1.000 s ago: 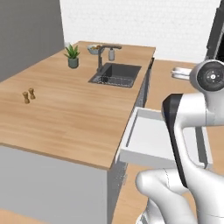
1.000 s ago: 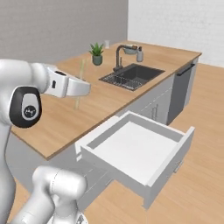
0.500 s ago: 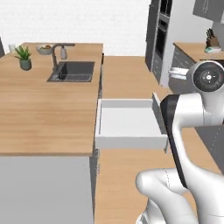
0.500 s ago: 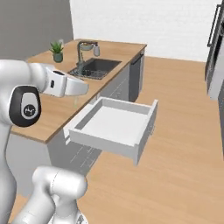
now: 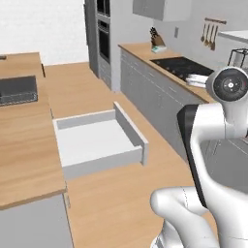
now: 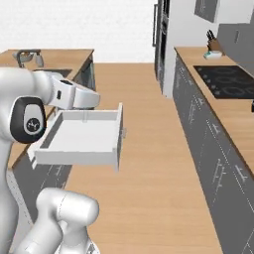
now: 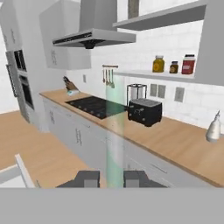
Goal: Take a straw from the drawer in front and place it inside the glass cup on the dining counter.
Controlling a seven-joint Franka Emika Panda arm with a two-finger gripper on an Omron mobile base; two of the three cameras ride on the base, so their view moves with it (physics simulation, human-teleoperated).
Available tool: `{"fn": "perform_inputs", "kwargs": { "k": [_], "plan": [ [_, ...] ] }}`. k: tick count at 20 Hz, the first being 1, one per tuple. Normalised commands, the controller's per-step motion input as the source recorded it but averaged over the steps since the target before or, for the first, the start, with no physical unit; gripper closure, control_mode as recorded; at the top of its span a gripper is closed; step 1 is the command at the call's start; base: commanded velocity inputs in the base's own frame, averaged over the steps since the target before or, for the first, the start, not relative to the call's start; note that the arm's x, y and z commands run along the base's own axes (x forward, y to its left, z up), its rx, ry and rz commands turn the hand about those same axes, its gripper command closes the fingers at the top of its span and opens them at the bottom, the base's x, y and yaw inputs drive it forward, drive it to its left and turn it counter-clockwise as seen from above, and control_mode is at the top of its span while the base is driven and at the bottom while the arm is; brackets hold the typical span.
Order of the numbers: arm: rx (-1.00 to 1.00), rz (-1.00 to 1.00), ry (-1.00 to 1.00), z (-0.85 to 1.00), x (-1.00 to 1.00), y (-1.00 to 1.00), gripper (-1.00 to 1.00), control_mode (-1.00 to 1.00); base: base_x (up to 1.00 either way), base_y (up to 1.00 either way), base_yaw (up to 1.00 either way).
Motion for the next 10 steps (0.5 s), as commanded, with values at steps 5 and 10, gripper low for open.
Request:
{"fn": "perform_inputs", "kwargs": {
  "k": [5,10],
  "plan": [
    [0.0,0.0,0.0,0.0,0.0,0.0,1.0,1.0,-0.15,-0.19,-0.52],
    [0.0,0.0,0.0,0.0,0.0,0.0,1.0,1.0,-0.33,0.12,-0.39]
  ]
}}
